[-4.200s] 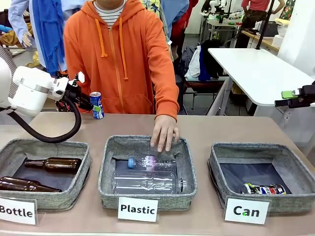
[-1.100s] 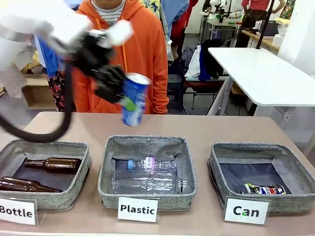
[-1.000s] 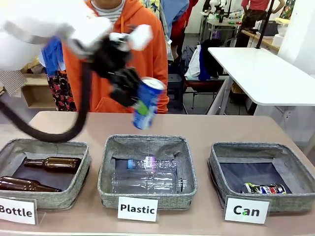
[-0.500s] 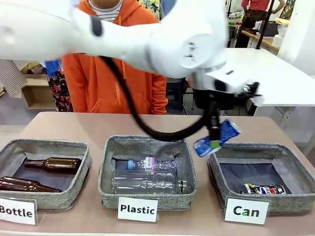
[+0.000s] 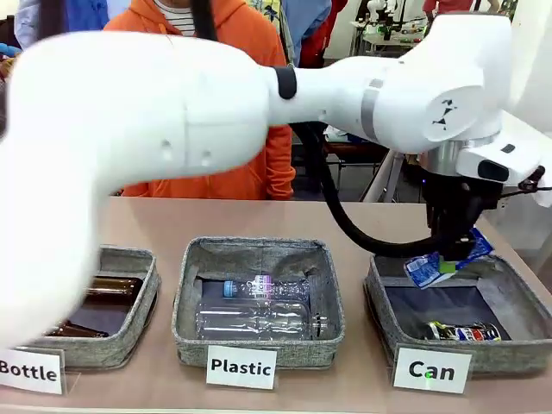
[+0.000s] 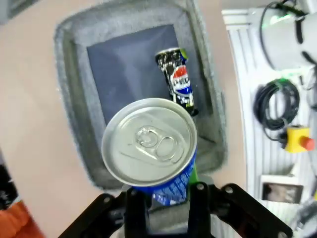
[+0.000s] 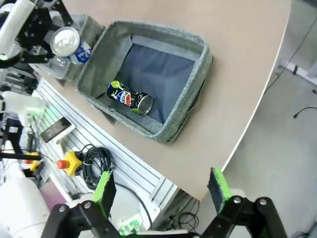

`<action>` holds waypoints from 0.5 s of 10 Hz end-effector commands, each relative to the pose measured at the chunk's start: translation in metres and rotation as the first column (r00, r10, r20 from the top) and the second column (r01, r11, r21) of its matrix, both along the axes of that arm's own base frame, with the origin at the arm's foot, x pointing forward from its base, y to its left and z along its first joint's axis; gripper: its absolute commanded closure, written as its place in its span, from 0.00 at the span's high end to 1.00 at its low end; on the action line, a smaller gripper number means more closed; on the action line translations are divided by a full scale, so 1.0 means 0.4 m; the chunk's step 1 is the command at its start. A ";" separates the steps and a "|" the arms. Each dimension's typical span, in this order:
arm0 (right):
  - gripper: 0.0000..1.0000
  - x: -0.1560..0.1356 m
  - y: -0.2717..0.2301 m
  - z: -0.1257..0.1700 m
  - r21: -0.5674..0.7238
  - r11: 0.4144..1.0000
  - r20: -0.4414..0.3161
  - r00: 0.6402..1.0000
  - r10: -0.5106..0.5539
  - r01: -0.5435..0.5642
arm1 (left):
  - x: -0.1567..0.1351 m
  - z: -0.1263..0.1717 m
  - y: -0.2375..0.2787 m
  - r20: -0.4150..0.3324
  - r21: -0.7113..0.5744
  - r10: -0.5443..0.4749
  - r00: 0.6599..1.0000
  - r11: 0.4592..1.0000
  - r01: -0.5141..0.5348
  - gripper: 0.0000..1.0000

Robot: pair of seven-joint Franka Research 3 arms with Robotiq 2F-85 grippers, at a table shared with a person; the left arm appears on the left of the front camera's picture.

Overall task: Sort the can waste into the basket.
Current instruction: Pick up the can waste from the table and place it in the right Fabric basket.

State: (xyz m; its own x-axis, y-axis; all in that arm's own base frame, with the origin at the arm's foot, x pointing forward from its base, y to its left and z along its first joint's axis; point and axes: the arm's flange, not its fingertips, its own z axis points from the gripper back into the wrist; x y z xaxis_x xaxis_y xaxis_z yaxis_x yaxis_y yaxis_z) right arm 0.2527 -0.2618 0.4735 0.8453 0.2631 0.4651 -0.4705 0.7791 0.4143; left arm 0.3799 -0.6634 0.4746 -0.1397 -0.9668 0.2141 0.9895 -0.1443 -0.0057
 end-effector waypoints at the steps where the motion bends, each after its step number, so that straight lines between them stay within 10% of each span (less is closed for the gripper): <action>1: 1.00 0.011 0.007 0.016 -0.012 1.000 -0.006 1.000 -0.006 0.006 | 0.066 0.032 -0.067 0.016 0.002 -0.034 0.999 0.999 0.034 0.33; 3: 1.00 0.011 0.007 0.016 -0.012 1.000 -0.006 1.000 -0.006 0.006 | 0.065 0.017 -0.068 0.043 -0.001 -0.051 0.998 0.999 0.051 0.33; 5: 1.00 0.011 0.007 0.016 -0.012 1.000 -0.006 1.000 -0.006 0.006 | 0.065 0.008 -0.073 0.057 0.014 -0.068 0.996 0.998 0.067 0.91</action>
State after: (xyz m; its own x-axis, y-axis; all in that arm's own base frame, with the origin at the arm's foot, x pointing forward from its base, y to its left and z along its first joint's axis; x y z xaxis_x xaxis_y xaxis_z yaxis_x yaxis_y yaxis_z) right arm 0.2553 -0.2587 0.4756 0.8431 0.2733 0.4631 -0.4768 0.7783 0.4086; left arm 0.3953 -0.6732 0.4670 -0.1949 -0.9551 0.2230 0.9806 -0.1943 0.0247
